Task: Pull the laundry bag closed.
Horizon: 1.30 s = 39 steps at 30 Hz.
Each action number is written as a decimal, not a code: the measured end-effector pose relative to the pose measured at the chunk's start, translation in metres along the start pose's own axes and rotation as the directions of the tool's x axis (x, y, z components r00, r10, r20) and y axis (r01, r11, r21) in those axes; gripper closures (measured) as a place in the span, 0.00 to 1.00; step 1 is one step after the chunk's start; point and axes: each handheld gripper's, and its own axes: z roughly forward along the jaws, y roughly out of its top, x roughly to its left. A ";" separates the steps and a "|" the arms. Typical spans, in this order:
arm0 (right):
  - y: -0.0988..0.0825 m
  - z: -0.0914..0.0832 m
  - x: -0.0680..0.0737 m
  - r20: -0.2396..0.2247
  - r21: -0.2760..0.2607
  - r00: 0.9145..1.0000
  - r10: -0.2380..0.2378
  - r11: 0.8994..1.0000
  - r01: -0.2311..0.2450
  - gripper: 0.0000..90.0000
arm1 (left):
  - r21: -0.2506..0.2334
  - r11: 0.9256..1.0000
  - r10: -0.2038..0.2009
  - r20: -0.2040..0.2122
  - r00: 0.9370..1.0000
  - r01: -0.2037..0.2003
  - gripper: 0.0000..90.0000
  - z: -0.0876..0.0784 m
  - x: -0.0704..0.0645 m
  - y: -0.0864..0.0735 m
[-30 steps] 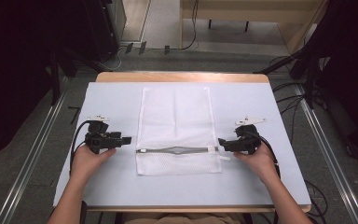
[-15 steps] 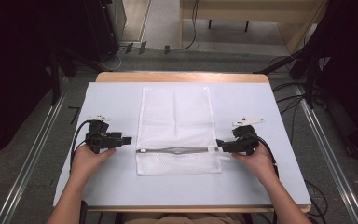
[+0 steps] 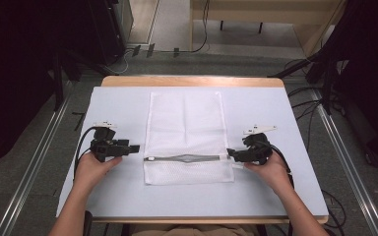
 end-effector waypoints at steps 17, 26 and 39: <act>0.017 0.003 0.030 -0.072 -0.040 0.992 -0.103 0.994 0.100 0.45 | -0.025 1.000 -0.012 -0.014 1.000 0.011 0.43 -0.015 -0.004 -0.012; 0.027 0.010 0.043 -0.136 -0.028 0.982 -0.129 0.992 0.126 0.55 | -0.033 0.999 -0.010 -0.013 1.000 0.009 0.45 -0.020 -0.010 -0.019; 0.040 0.010 0.072 -0.197 -0.009 0.968 -0.155 0.988 0.156 0.55 | -0.020 1.000 -0.006 0.003 1.000 0.006 0.46 -0.016 -0.012 -0.021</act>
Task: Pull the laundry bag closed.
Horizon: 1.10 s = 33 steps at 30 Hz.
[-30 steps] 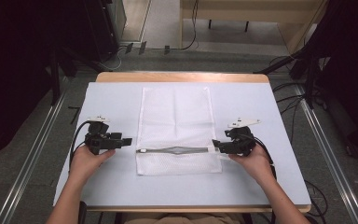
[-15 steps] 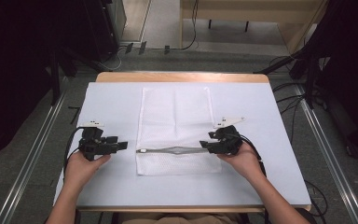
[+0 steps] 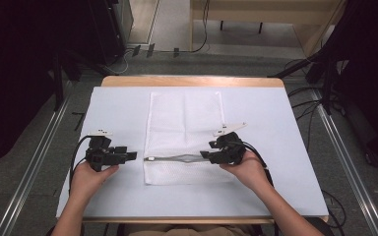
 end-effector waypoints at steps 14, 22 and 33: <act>0.029 0.023 0.028 -0.057 0.009 0.996 -0.061 0.998 0.062 0.60 | 0.006 1.000 -0.010 -0.003 1.000 0.010 0.46 0.001 0.000 0.000; 0.035 0.038 0.039 -0.089 0.017 0.994 -0.058 0.998 0.059 0.63 | 0.009 1.000 -0.014 -0.004 1.000 0.014 0.46 0.002 0.003 0.000; 0.044 0.057 0.049 -0.141 0.018 0.989 -0.034 0.999 0.037 0.70 | 0.003 1.000 0.002 0.003 1.000 -0.002 0.46 0.007 0.004 0.004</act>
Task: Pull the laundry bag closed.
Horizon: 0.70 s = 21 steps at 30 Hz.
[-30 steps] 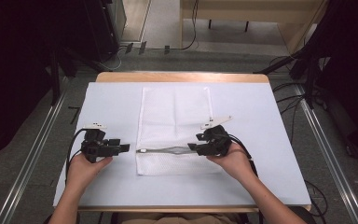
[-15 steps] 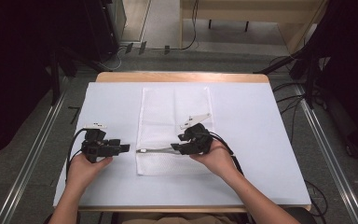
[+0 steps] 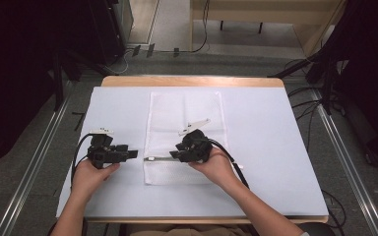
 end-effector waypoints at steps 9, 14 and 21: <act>0.003 0.016 0.008 -0.028 -0.004 1.000 -0.009 1.000 0.008 0.75 | 0.003 1.000 0.009 0.010 1.000 -0.009 0.46 0.004 0.004 0.005; 0.001 0.030 0.013 -0.043 0.004 0.999 -0.023 1.000 0.023 0.78 | 0.007 1.000 0.008 0.013 1.000 -0.008 0.46 0.005 0.006 0.007; 0.000 0.048 0.021 -0.072 0.029 0.997 -0.014 0.999 0.016 0.85 | 0.013 1.000 0.004 0.016 1.000 -0.004 0.47 0.006 0.007 0.009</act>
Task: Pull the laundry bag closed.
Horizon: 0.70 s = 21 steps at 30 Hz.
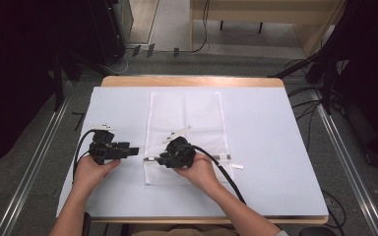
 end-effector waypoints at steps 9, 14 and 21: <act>0.003 0.020 0.003 -0.014 0.025 1.000 0.009 1.000 -0.009 0.86 | 0.003 1.000 -0.003 0.003 1.000 0.003 0.47 0.001 0.001 0.000; 0.005 0.028 0.003 -0.024 0.004 0.999 0.031 1.000 -0.031 0.86 | 0.003 1.000 0.003 0.002 1.000 -0.003 0.49 0.000 0.002 0.000; 0.013 0.036 0.006 -0.025 0.011 0.999 0.029 1.000 -0.029 0.91 | -0.007 1.000 -0.017 0.019 1.000 0.017 0.53 -0.001 0.006 -0.003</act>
